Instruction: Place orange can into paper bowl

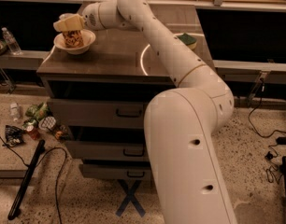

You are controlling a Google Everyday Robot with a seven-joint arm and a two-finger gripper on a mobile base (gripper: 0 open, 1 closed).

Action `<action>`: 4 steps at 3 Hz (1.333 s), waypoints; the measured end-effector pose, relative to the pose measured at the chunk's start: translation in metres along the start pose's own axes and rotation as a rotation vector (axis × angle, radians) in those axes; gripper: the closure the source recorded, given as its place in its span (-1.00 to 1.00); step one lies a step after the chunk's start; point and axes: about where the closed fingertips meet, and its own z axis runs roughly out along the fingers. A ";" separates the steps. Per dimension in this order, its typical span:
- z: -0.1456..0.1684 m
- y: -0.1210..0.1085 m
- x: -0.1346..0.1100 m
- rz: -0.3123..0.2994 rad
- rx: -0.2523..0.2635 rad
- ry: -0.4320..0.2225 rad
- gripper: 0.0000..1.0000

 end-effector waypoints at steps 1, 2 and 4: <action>-0.026 -0.011 -0.018 -0.022 0.062 -0.014 -1.00; -0.129 -0.041 -0.066 -0.093 0.315 -0.057 -1.00; -0.247 -0.033 -0.135 -0.147 0.600 -0.159 -1.00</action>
Offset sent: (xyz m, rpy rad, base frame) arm -0.0276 -0.1832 0.0988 -0.1222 -0.2203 -0.4703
